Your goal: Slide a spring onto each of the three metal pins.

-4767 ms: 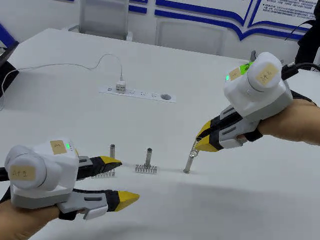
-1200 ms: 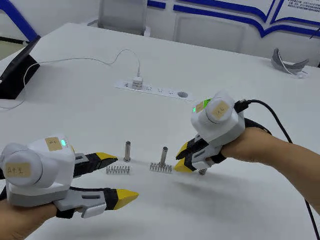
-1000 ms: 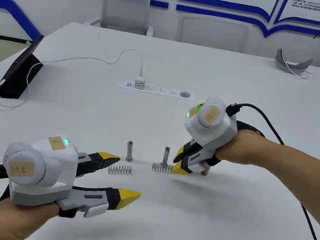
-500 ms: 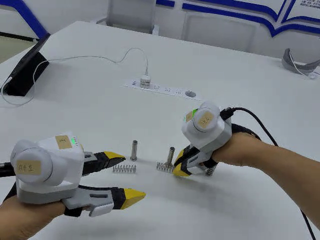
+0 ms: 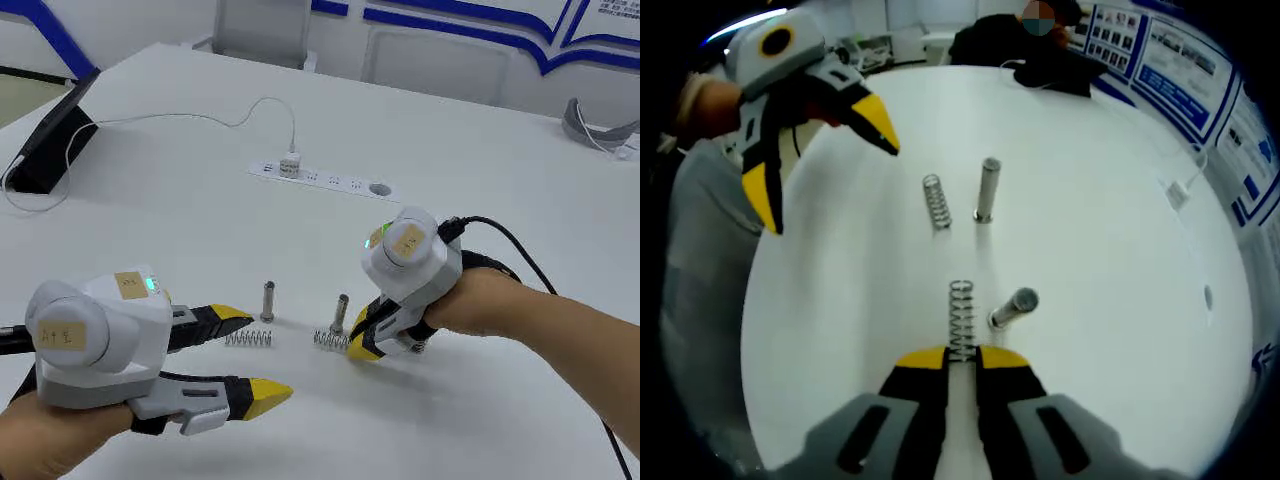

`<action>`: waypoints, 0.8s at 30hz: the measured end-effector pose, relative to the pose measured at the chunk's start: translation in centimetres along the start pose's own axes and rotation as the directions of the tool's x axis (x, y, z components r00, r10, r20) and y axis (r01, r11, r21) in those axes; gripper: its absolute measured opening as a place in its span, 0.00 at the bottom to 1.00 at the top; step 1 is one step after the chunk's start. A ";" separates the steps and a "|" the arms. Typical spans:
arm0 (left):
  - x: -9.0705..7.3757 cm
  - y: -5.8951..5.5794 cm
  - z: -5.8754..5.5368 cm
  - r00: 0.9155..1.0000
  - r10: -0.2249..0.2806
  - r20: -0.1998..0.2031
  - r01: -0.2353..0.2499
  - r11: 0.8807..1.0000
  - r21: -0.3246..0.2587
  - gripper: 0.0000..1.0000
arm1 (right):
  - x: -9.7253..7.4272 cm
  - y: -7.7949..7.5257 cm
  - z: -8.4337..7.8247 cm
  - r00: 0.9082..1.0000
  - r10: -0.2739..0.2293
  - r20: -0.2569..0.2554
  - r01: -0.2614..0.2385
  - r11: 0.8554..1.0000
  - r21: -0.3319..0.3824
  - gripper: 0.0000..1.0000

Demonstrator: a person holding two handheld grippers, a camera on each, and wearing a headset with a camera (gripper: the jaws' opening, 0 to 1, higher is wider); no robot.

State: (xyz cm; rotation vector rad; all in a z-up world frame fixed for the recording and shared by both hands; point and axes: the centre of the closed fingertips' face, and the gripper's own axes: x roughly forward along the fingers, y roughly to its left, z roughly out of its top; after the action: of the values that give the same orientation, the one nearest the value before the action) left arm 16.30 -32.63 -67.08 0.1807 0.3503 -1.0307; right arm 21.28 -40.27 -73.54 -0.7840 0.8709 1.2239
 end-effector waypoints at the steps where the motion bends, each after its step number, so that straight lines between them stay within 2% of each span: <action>1: 0.1 -0.1 0.0 1.000 -0.003 -0.001 0.003 1.000 0.003 0.53 | -0.3 0.2 0.1 1.000 0.001 0.000 -0.001 1.000 -0.008 0.12; 14: 1.5 -1.4 0.8 0.998 -0.058 -0.012 0.058 0.997 0.059 0.47 | -3.8 3.8 2.2 1.000 0.028 0.008 -0.027 0.989 -0.144 0.12; 24: 2.0 -2.5 1.0 0.996 -0.087 -0.029 0.090 0.990 0.108 0.41 | -4.6 5.5 3.5 0.999 0.053 0.002 -0.051 0.974 -0.223 0.12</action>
State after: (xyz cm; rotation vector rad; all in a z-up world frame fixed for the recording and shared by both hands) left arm 15.26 -35.83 -66.89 0.2781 0.3270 -1.1371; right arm 15.76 -38.31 -68.05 -0.9394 0.7592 1.3864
